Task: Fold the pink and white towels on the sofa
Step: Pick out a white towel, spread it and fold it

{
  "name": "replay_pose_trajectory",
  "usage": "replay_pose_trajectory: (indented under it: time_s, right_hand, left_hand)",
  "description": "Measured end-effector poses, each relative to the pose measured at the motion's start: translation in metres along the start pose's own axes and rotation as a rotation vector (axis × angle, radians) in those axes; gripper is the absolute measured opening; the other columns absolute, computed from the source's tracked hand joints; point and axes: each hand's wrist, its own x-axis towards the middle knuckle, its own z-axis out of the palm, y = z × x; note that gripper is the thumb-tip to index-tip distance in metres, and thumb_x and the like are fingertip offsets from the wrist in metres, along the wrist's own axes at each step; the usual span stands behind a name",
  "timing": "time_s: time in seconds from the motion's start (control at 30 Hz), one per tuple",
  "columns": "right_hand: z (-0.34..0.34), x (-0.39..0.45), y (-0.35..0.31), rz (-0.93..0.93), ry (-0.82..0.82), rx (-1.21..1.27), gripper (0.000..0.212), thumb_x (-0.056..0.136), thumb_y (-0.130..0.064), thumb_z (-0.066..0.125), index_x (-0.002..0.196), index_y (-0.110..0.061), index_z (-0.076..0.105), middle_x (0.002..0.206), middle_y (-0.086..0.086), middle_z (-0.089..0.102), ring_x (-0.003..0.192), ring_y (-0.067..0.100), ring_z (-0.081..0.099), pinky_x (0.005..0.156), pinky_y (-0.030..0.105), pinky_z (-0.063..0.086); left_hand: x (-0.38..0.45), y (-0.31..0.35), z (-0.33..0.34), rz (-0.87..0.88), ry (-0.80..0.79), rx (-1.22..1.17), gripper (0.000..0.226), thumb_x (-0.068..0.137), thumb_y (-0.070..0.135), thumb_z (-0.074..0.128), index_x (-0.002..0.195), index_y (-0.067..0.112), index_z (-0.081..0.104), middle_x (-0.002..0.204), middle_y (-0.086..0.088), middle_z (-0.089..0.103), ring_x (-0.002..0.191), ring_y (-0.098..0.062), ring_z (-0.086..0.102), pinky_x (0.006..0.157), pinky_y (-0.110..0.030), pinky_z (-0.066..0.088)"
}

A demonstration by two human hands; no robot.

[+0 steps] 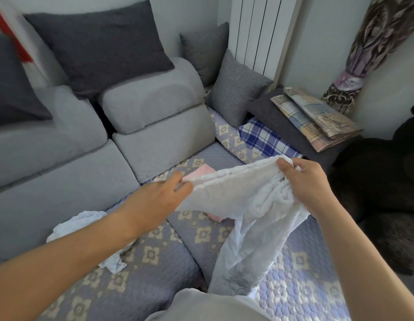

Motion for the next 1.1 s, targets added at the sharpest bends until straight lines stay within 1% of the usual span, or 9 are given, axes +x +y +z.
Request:
replay_pose_trajectory:
  time_s: [0.1, 0.2, 0.33, 0.5, 0.6, 0.67, 0.8, 0.93, 1.1]
  right_hand:
    - [0.001, 0.001, 0.001, -0.016, -0.016, 0.005, 0.029, 0.095, -0.05, 0.061, 0.08, -0.028, 0.073, 0.071, -0.006, 0.072, 0.066, 0.023, 0.072, 0.068, 0.047, 0.064]
    - [0.004, -0.001, 0.0, -0.06, -0.051, 0.0, 0.024, 0.096, -0.05, 0.059, 0.078, -0.04, 0.072, 0.073, -0.011, 0.072, 0.064, 0.016, 0.072, 0.067, 0.04, 0.063]
    - [0.003, -0.003, -0.001, -0.055, -0.067, -0.007, 0.022, 0.096, -0.049, 0.059, 0.08, -0.042, 0.073, 0.073, -0.01, 0.073, 0.064, 0.015, 0.072, 0.068, 0.041, 0.064]
    - [-0.003, -0.004, 0.003, -0.021, -0.046, -0.005, 0.025, 0.096, -0.048, 0.061, 0.081, -0.034, 0.074, 0.073, -0.005, 0.073, 0.069, 0.023, 0.073, 0.073, 0.051, 0.063]
    - [-0.003, -0.006, 0.006, -0.029, -0.053, -0.004, 0.025, 0.097, -0.046, 0.061, 0.077, -0.039, 0.074, 0.073, -0.006, 0.074, 0.069, 0.023, 0.073, 0.072, 0.05, 0.063]
    - [-0.002, -0.007, 0.007, -0.029, -0.054, -0.003, 0.026, 0.097, -0.046, 0.06, 0.077, -0.037, 0.074, 0.072, -0.005, 0.074, 0.069, 0.024, 0.073, 0.072, 0.051, 0.063]
    - [-0.005, -0.006, 0.01, -0.028, -0.036, 0.0, 0.024, 0.097, -0.047, 0.06, 0.078, -0.039, 0.073, 0.072, -0.007, 0.073, 0.07, 0.023, 0.073, 0.073, 0.051, 0.063]
    - [-0.01, -0.004, 0.017, -0.013, -0.026, 0.003, 0.023, 0.096, -0.049, 0.06, 0.078, -0.041, 0.073, 0.071, -0.01, 0.073, 0.061, 0.015, 0.072, 0.068, 0.045, 0.064]
    - [-0.005, -0.005, 0.02, -0.043, -0.051, -0.008, 0.021, 0.095, -0.05, 0.061, 0.079, -0.045, 0.073, 0.071, -0.011, 0.073, 0.062, 0.016, 0.072, 0.066, 0.043, 0.064]
  left_hand:
    - [0.004, -0.007, -0.004, 0.017, -0.01, 0.041, 0.047, 0.062, -0.014, 0.072, 0.096, 0.01, 0.051, 0.087, -0.011, 0.048, 0.041, -0.023, 0.045, 0.035, -0.027, 0.031]
    - [0.006, -0.009, 0.001, 0.07, -0.091, 0.072, 0.071, 0.075, -0.005, 0.067, 0.138, 0.023, 0.046, 0.105, -0.01, 0.048, 0.057, -0.022, 0.055, 0.044, -0.031, 0.031]
    - [0.008, -0.005, -0.009, 0.134, -0.135, 0.18, 0.047, 0.043, -0.004, 0.085, 0.081, 0.015, 0.066, 0.071, -0.006, 0.054, 0.04, -0.019, 0.049, 0.041, -0.025, 0.02]
    - [0.008, -0.005, -0.007, 0.137, -0.113, 0.132, 0.044, 0.043, -0.012, 0.077, 0.074, 0.012, 0.056, 0.062, -0.007, 0.049, 0.037, -0.023, 0.048, 0.039, -0.025, 0.019]
    - [0.007, -0.004, -0.005, 0.161, -0.1, 0.101, 0.037, 0.047, -0.008, 0.079, 0.065, 0.014, 0.056, 0.062, -0.006, 0.05, 0.041, -0.022, 0.05, 0.034, -0.026, 0.032]
    - [0.007, -0.002, -0.004, 0.174, -0.09, 0.063, 0.036, 0.053, -0.007, 0.079, 0.066, 0.016, 0.055, 0.068, -0.004, 0.05, 0.049, -0.02, 0.051, 0.037, -0.029, 0.041]
    - [0.003, -0.005, 0.006, 0.021, -0.031, -0.136, 0.034, 0.075, 0.0, 0.076, 0.086, 0.017, 0.048, 0.086, 0.003, 0.035, 0.047, -0.015, 0.032, 0.039, -0.028, 0.031]
    - [-0.006, -0.01, 0.011, -0.174, 0.061, -0.305, 0.012, 0.092, 0.017, 0.07, 0.102, 0.016, 0.062, 0.11, -0.001, 0.045, 0.05, -0.022, 0.05, 0.045, -0.035, 0.049]
    - [-0.018, -0.01, 0.015, -0.168, 0.176, -0.149, 0.009, 0.087, 0.007, 0.073, 0.089, 0.007, 0.064, 0.086, -0.006, 0.056, 0.049, -0.021, 0.05, 0.038, -0.033, 0.046]
